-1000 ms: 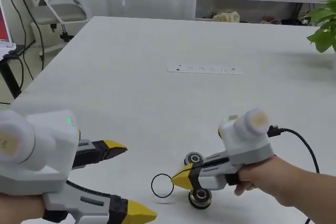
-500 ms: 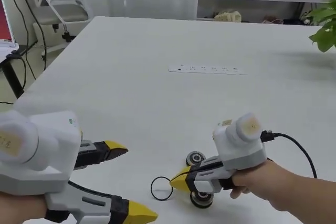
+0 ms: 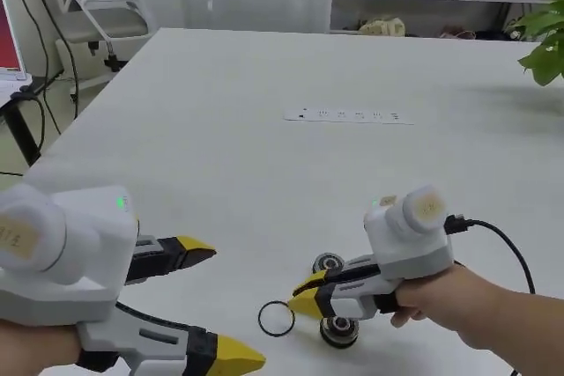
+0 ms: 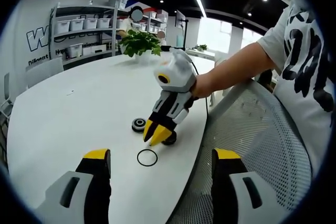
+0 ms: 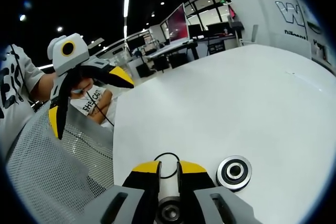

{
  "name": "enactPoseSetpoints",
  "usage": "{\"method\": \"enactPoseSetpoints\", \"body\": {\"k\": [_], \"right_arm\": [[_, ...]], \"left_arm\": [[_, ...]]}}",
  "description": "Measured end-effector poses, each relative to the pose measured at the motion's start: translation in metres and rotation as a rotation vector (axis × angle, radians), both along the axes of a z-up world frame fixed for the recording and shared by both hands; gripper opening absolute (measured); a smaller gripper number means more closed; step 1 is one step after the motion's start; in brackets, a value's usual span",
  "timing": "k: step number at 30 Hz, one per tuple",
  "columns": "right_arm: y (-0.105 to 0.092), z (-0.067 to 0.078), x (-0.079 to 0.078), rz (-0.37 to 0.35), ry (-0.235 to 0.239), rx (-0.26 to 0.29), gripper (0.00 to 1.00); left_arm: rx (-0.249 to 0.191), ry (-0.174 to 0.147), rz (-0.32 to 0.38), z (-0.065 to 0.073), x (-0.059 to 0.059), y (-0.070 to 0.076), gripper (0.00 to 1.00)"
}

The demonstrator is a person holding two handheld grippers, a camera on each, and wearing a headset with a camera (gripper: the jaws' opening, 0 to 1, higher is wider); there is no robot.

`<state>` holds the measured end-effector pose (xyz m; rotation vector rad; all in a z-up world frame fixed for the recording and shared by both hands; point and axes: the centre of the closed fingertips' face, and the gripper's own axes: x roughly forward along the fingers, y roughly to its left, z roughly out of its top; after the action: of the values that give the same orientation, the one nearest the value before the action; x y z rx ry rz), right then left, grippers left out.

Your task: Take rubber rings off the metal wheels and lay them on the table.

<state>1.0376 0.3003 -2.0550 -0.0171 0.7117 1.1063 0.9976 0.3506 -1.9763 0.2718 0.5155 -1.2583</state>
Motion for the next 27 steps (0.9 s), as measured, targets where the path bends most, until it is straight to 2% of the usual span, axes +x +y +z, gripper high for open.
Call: {"method": "enactPoseSetpoints", "body": {"k": [15, 27], "right_arm": [[-0.022, 0.024, -0.003, -0.027, -0.038, 0.034, 0.20], [-0.045, 0.030, -0.012, -0.044, -0.061, 0.021, 0.25]], "left_arm": [[0.003, 0.002, -0.018, 0.002, 0.001, -0.007, 0.76], [0.010, 0.001, -0.036, 0.004, 0.004, -0.016, 0.75]]}}
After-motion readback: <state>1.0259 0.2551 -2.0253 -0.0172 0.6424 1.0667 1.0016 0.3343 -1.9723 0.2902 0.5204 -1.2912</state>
